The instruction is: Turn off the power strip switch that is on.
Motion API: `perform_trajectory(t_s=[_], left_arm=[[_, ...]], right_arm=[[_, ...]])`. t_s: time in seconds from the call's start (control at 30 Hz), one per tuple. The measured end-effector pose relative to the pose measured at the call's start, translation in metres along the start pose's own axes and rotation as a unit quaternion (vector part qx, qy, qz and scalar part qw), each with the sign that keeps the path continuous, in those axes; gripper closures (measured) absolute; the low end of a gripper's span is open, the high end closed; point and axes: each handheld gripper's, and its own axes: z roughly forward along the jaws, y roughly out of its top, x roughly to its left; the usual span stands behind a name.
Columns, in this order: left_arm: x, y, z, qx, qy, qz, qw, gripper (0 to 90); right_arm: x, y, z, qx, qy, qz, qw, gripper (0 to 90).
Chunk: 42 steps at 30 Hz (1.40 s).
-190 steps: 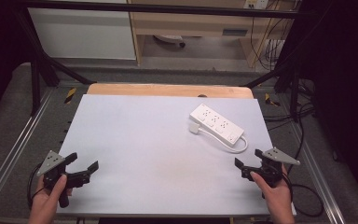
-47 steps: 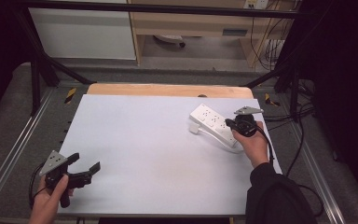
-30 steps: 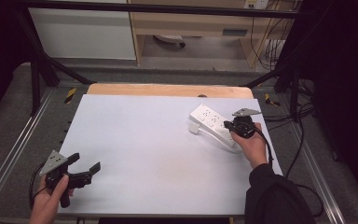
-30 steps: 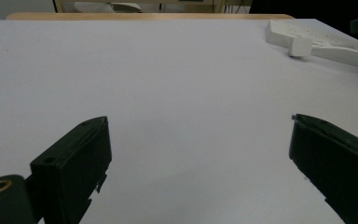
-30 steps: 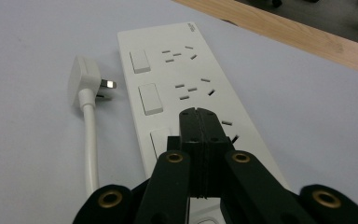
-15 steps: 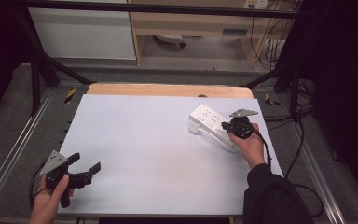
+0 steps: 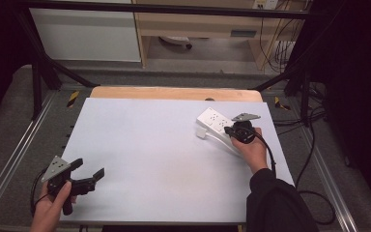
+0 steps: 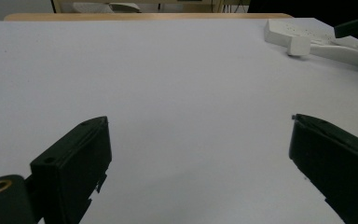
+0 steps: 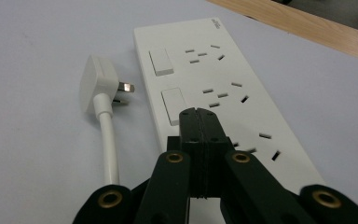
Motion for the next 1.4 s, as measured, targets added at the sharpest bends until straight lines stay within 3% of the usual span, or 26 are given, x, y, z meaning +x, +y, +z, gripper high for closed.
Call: perform_trajectory(t_s=[1.4], left_arm=[[0.000,0.000,0.000,0.002,-0.001,0.004,1.0000,5.5]], right_arm=[[0.006,-0.001,0.012,0.006,-0.002,0.005,1.0000,90.0]])
